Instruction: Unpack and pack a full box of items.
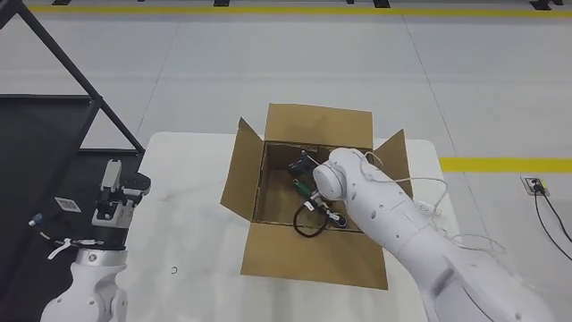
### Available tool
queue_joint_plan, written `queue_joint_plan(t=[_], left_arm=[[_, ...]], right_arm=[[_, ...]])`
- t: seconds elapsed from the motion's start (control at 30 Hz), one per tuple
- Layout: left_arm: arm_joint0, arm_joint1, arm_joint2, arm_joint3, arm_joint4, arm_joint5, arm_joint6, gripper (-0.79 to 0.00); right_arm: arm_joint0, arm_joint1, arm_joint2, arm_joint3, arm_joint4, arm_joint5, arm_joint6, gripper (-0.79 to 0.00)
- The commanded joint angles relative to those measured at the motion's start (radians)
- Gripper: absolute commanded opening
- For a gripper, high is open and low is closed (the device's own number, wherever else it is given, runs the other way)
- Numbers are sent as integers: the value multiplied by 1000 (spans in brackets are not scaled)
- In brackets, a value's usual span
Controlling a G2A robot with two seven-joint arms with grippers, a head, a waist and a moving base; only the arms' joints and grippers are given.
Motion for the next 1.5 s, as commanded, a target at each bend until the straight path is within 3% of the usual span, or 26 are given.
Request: queue_joint_plan(t=[0.0, 0.87, 0.97, 1.03, 1.07, 1.47], left_arm=[[1, 1, -1, -1, -2, -2, 2, 0], [12, 12, -17, 1, -21, -14, 10, 0], [13, 13, -18, 1, -23, -15, 11, 0], [13, 14, -18, 1, -25, -15, 13, 0], [13, 15, -18, 1, -25, -15, 13, 0], [10, 19, -13, 1, -26, -12, 19, 0]], right_arm=[[2, -11, -3, 22, -5, -4, -9, -416], [26, -128, 7, 287, -26, -106, -70, -449], [24, -135, 10, 302, -26, -114, -78, -560], [24, -140, 12, 311, -28, -116, -80, -748], [25, -142, 14, 315, -28, -117, -82, -785], [40, -154, 33, 347, -39, -102, -126, -785]])
